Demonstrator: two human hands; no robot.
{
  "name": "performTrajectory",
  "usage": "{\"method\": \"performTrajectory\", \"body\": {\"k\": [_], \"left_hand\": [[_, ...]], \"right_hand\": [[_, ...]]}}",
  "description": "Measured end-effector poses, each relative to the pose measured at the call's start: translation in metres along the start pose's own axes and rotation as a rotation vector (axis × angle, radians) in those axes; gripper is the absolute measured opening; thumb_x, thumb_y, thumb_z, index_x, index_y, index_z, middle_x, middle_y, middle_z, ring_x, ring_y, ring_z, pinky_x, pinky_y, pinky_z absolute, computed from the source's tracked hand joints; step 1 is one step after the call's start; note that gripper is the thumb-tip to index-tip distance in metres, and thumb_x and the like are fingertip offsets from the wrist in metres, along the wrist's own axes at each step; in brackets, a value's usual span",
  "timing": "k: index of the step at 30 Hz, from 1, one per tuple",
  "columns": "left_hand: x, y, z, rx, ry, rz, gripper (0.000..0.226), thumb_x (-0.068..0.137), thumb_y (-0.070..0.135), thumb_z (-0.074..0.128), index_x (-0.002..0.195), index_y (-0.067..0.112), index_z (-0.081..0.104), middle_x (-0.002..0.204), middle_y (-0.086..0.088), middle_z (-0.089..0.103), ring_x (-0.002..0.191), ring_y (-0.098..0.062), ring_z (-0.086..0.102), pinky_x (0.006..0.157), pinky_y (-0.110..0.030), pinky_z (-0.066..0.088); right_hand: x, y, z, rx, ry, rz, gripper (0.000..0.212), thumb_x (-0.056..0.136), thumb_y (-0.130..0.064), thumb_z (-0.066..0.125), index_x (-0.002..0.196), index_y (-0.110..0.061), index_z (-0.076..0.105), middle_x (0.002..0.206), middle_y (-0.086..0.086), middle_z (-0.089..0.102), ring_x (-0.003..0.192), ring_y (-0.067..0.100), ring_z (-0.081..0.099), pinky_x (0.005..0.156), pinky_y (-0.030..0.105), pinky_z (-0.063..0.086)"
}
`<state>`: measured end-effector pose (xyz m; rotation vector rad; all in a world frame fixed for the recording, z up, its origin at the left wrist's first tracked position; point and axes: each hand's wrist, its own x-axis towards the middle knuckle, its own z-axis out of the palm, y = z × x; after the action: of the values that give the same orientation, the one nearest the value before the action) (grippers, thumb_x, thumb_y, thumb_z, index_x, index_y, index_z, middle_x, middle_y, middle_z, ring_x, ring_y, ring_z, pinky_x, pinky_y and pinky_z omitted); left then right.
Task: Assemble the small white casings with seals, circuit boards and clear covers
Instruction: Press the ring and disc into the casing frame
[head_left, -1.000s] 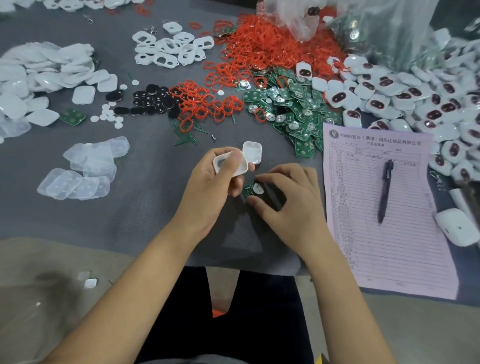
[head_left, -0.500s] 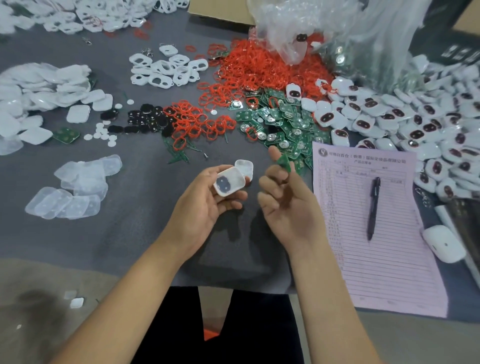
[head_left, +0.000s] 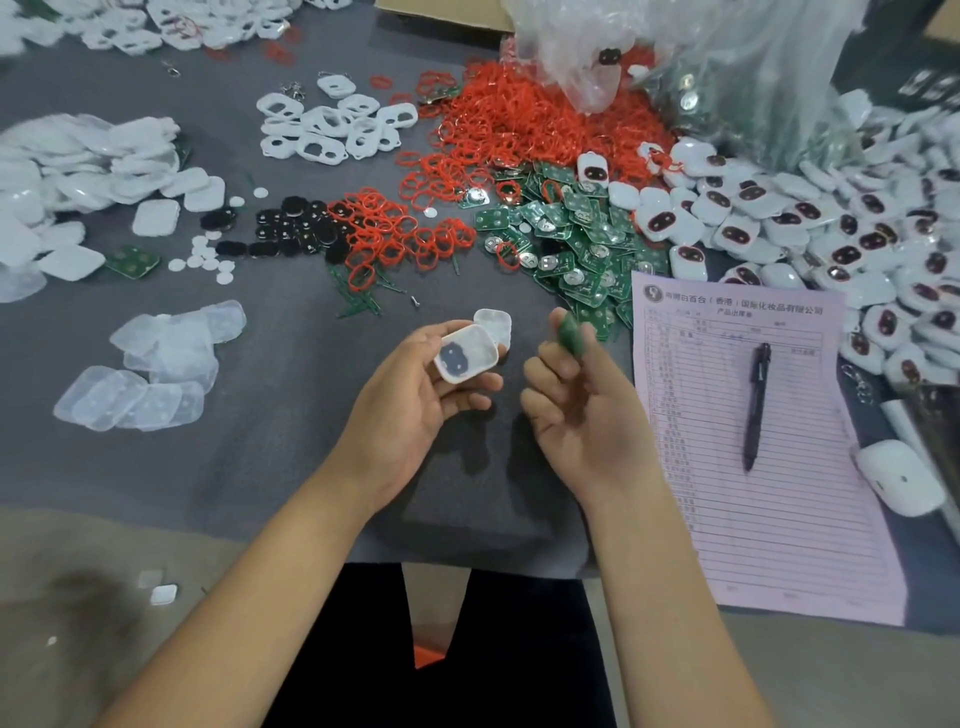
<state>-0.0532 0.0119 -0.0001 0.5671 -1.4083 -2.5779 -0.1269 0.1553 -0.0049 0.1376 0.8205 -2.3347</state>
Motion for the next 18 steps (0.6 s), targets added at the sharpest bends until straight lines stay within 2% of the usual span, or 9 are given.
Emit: {"method": "performTrajectory", "body": {"k": [2,4,6,8,11,14,18], "left_hand": [[0.001,0.0,0.001,-0.007,0.001,-0.022,0.039,0.109,0.015,0.026,0.123,0.005,0.062,0.107,-0.014,0.077,0.082,-0.021,0.075,0.072,-0.027,0.061],[0.002,0.0,0.0,-0.007,-0.008,-0.04,0.041,0.109,0.015,0.027,0.126,0.005,0.063,0.115,-0.016,0.076,0.09,-0.023,0.077,0.077,-0.028,0.062],[0.002,-0.001,-0.001,0.015,-0.032,-0.044,0.043,0.109,0.014,0.026,0.126,0.008,0.065,0.116,-0.012,0.077,0.097,-0.022,0.076,0.081,-0.028,0.061],[0.002,-0.002,-0.002,0.048,-0.05,-0.036,0.045,0.109,0.012,0.024,0.124,0.012,0.066,0.115,-0.008,0.078,0.102,-0.019,0.075,0.084,-0.028,0.06],[0.003,-0.003,-0.002,0.062,-0.054,-0.031,0.044,0.11,0.011,0.024,0.124,0.013,0.066,0.114,-0.004,0.078,0.103,-0.016,0.075,0.085,-0.027,0.06],[0.004,-0.003,-0.004,0.013,-0.058,-0.039,0.038,0.111,0.011,0.028,0.126,0.011,0.063,0.114,-0.005,0.078,0.101,-0.016,0.076,0.082,-0.026,0.06],[0.003,-0.002,-0.003,-0.005,-0.038,-0.033,0.027,0.111,0.01,0.033,0.12,0.005,0.058,0.105,-0.005,0.079,0.095,-0.015,0.076,0.078,-0.026,0.061]], "right_hand": [[-0.002,0.008,0.002,-0.285,0.057,-0.221,0.018,0.108,-0.016,0.049,0.115,-0.02,0.065,0.069,-0.002,0.046,0.057,0.007,0.043,0.044,0.019,0.035],[-0.004,0.016,0.003,-0.615,0.107,-0.457,0.023,0.105,-0.008,0.057,0.12,-0.024,0.064,0.072,0.011,0.053,0.056,0.011,0.047,0.044,0.023,0.039],[-0.006,0.023,0.003,-0.801,0.14,-0.571,0.025,0.101,-0.011,0.066,0.122,-0.025,0.063,0.077,0.015,0.064,0.05,0.012,0.05,0.045,0.024,0.043],[-0.007,0.026,0.004,-0.838,0.167,-0.614,0.019,0.097,-0.014,0.072,0.113,-0.021,0.067,0.08,0.006,0.073,0.048,0.011,0.053,0.045,0.023,0.044],[-0.007,0.026,0.004,-0.846,0.183,-0.641,0.008,0.095,-0.014,0.073,0.102,-0.017,0.074,0.079,0.007,0.072,0.05,0.014,0.055,0.048,0.023,0.045],[-0.006,0.028,0.001,-0.851,0.139,-0.626,0.012,0.098,-0.021,0.067,0.105,-0.025,0.076,0.091,0.019,0.068,0.063,0.022,0.06,0.052,0.027,0.05],[-0.006,0.03,-0.001,-0.911,0.191,-0.649,0.02,0.1,-0.026,0.065,0.117,-0.023,0.074,0.09,0.01,0.072,0.058,0.017,0.06,0.053,0.027,0.049]]}}
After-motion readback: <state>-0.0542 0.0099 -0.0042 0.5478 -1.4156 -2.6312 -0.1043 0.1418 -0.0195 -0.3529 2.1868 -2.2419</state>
